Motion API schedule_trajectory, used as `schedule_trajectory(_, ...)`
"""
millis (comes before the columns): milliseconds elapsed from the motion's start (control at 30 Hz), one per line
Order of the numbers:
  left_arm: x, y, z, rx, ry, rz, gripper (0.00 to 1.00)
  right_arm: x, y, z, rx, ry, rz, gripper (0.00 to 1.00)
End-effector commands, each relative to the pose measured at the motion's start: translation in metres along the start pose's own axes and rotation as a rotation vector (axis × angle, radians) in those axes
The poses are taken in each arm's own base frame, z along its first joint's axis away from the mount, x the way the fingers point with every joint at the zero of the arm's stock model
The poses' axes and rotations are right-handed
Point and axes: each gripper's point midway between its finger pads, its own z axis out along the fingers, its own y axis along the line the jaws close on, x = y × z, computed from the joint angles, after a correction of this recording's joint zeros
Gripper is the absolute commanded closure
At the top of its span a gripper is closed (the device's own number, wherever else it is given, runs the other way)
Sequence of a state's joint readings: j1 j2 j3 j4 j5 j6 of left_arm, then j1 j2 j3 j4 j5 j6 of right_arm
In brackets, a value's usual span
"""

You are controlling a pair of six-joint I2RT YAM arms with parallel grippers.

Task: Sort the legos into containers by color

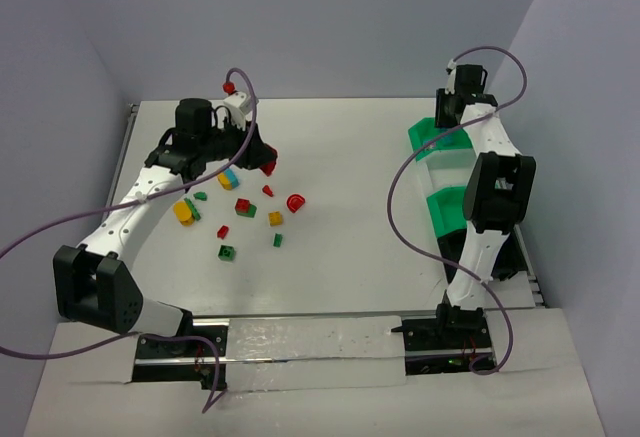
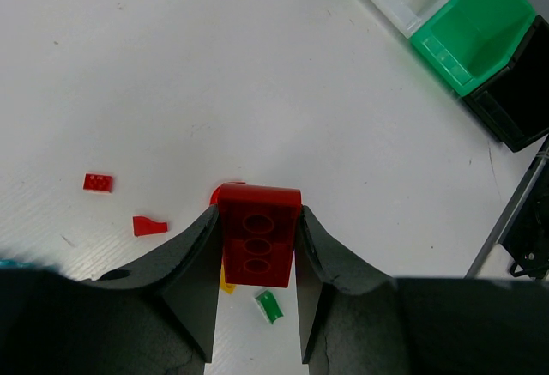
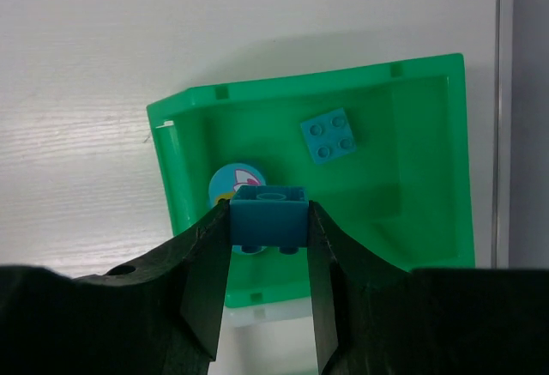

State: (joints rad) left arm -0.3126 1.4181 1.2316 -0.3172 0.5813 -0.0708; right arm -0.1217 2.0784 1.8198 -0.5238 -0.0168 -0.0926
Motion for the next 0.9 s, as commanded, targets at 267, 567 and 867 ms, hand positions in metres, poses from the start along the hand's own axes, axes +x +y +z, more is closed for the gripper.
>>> schedule_trajectory(267, -0.024, -0.004, 0.005, 0.017, -0.07, 0.001, 1.0, -0.041, -0.003, -0.013, -0.019, -0.112, 0.065, 0.23)
schedule_trajectory(567, -0.037, -0.022, -0.003, 0.127, -0.136, -0.266, 1.0, -0.055, 0.11, -0.142, -0.528, -0.259, -0.029, 0.22)
schedule_trajectory(867, -0.051, 0.018, -0.002, -0.149, -0.193, -0.668, 1.0, -0.01, 0.274, -0.24, -0.791, -0.272, -0.112, 0.21)
